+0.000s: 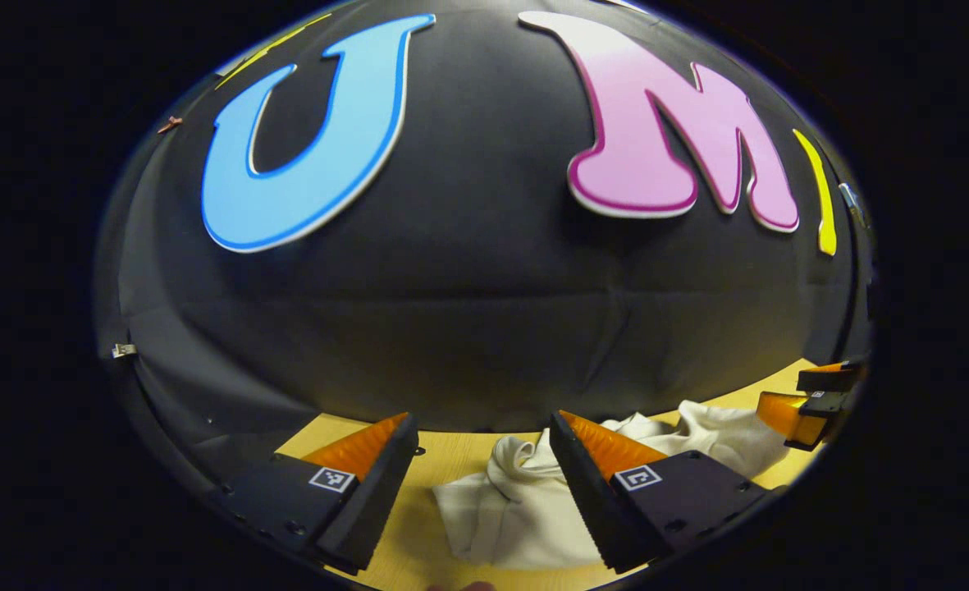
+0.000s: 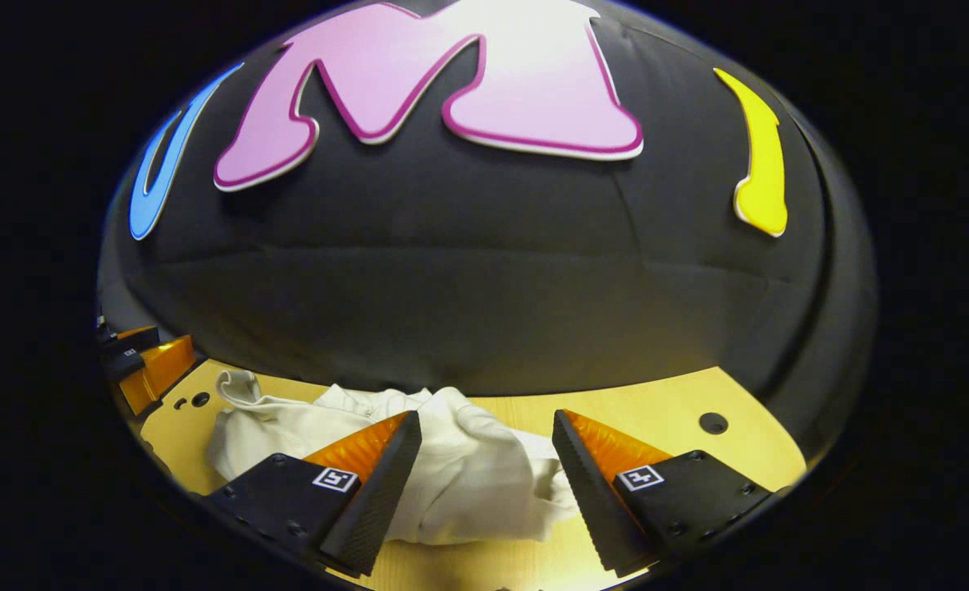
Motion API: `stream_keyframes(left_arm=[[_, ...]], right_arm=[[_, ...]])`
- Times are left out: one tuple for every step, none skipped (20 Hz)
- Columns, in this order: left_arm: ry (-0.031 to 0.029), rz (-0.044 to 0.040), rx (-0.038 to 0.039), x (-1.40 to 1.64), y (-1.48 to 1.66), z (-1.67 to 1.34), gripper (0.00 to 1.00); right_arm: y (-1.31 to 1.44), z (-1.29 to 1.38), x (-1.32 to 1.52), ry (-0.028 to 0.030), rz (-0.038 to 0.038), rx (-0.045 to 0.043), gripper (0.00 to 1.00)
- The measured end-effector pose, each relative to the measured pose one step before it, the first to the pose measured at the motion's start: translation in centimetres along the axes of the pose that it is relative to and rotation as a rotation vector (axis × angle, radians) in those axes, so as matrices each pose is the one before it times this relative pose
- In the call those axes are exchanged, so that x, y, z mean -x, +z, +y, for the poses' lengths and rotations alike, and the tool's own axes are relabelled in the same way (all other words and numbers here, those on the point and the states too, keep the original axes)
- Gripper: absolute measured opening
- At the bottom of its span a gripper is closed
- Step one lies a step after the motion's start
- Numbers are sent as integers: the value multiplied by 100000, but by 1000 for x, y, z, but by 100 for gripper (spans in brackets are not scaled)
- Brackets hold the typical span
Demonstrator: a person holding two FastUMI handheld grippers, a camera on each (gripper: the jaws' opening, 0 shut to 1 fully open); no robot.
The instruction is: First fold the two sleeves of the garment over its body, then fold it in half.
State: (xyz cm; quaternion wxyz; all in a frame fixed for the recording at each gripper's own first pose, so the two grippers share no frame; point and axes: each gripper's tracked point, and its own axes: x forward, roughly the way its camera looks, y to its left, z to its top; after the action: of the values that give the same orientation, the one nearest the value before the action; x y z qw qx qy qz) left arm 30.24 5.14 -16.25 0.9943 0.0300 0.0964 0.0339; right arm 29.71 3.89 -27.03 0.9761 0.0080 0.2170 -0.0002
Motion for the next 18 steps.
stream_keyframes(left_arm=[[484, -478, 601, 1285, 728, -68, 99], [280, -455, 1021, 1251, 724, -113, 99], [-321, -172, 1313, 1324, 629, -331, 99], [-530, -794, 1488, 1262, 458, 36, 99], [-909, -976, 986, 1254, 779, -584, 99], [-861, -1365, 334, 1385, 859, -309, 99], [-654, -934, -238, 1295, 761, -122, 99], [-529, -444, -88, 1343, 593, -204, 99], [-410, -480, -465, 1441, 511, -209, 99], [-383, -1149, -230, 1411, 537, -259, 99], [-1412, -881, 569, 1592, 435, -546, 99], [-1522, -631, 1053, 1606, 302, -562, 99], [-1408, -685, 883, 1536, 393, -363, 99], [-1987, -2, 474, 1735, 410, -262, 99], [-1492, 1071, -49, 1704, -391, 137, 98], [-437, 1033, -528, 1755, 188, 262, 99], [-172, 828, -310, 1959, 88, 300, 99], [-419, 627, -8, 1944, 118, 286, 99]], right_arm=[[868, -294, 1119, 68, -1634, 304, 98], [904, -325, 1251, 76, -1563, -39, 98], [899, -166, 1121, -271, -1508, -554, 98], [1063, -500, 1165, -99, -1731, -358, 98], [962, -533, 1242, -322, -1709, 261, 98], [1010, -321, 1268, 252, -1796, 850, 98], [686, -189, 1283, 186, -1419, 1058, 98], [324, -180, 1387, 206, -77, -67, 98], [179, -22, 1753, 123, 967, -826, 98], [-132, 90, 1579, -137, 848, -686, 98], [-66, 80, 1605, -258, 542, -365, 98], [134, 161, 1700, -72, 82, -166, 98], [251, 269, 1669, 493, -251, 546, 98], [134, 236, 1633, 512, -101, 978, 98], [76, 313, 1628, 539, -124, 957, 98], [36, 259, 1470, 615, 154, 1071, 98], [-76, 297, 1626, 817, 599, 772, 98], [45, 310, 1788, 500, 198, 128, 98]])
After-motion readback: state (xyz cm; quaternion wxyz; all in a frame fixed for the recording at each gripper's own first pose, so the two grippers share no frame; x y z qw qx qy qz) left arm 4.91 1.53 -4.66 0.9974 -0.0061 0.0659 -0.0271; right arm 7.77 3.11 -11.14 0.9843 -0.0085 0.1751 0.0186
